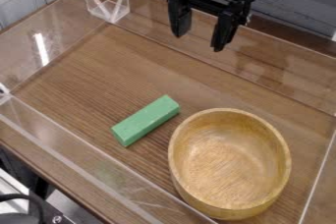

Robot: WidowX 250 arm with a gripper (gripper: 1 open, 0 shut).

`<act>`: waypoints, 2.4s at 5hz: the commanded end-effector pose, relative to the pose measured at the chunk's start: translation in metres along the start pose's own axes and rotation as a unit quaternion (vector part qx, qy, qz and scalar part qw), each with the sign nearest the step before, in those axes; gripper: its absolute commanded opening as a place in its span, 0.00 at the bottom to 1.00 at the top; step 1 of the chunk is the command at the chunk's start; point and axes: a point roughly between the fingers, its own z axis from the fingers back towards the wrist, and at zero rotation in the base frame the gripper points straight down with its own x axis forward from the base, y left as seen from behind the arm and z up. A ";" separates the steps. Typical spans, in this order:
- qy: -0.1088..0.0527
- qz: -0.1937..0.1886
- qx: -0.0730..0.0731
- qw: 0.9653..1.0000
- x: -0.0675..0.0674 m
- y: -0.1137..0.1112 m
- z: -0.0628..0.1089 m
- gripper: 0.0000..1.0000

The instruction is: Put the green block in the brown bowl

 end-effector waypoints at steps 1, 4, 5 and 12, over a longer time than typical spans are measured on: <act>0.005 -0.051 0.001 0.999 -0.010 0.008 -0.011 1.00; -0.024 -0.178 0.017 0.984 -0.072 0.043 -0.047 1.00; -0.037 -0.177 0.018 0.983 -0.076 0.045 -0.058 1.00; -0.066 -0.191 0.010 0.979 -0.065 0.054 -0.106 1.00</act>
